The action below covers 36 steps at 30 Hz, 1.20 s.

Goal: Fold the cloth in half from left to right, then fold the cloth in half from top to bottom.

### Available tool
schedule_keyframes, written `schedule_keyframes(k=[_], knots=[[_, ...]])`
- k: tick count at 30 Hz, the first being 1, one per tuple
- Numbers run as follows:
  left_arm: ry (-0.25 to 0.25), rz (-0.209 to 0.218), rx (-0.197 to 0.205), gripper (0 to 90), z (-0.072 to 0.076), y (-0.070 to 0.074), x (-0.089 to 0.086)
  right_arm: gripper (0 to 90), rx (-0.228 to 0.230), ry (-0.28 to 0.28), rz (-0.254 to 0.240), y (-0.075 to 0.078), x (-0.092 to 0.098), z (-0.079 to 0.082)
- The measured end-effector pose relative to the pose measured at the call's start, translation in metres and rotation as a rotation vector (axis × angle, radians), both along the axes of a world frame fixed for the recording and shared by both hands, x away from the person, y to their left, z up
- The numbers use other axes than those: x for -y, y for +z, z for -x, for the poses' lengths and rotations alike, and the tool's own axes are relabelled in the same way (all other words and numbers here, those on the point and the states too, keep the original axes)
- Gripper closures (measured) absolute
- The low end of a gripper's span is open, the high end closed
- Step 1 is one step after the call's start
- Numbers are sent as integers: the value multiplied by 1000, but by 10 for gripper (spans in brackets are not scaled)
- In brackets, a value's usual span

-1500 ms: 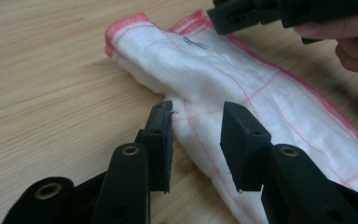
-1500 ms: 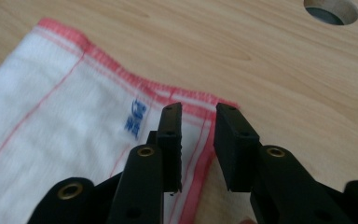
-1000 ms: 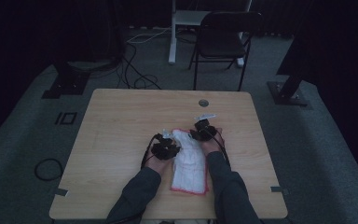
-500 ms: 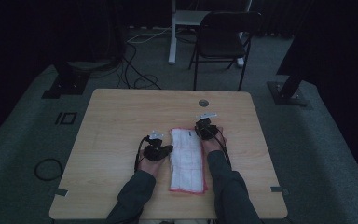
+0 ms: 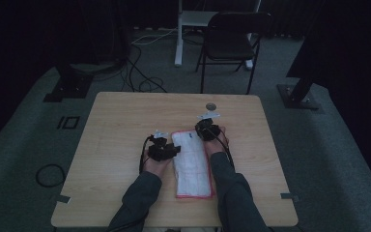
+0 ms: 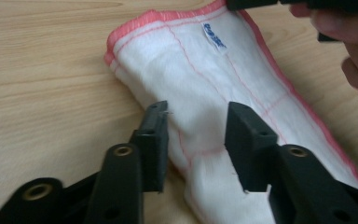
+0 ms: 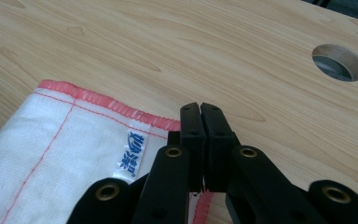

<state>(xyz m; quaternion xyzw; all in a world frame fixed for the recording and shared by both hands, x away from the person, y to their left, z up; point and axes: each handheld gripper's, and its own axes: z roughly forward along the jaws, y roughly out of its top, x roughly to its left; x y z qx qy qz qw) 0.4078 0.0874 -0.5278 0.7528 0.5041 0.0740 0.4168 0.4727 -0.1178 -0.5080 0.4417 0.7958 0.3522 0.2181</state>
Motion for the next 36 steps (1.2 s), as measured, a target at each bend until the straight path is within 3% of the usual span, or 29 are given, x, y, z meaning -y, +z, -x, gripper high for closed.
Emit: schedule_keyframes(k=[1,2,4,6,16,36], knots=[[7,-6,-6,589,-3,-1,1,892,0,2,2,0,-1,0],[19,-24,-10,683,-5,-1,2,890,0,3,5,0,-1,0],[33,-19,-24,840,-9,-1,0,867,-1,2,6,-1,-1,1],[45,-27,-26,872,-11,-1,-2,805,-2,1,-1,-1,0,0],[107,-39,-27,880,-20,-3,-20,736,-25,-1,-4,-9,13,6],[106,-75,-22,835,-29,-1,-25,669,-52,23,-19,-18,1,6]])
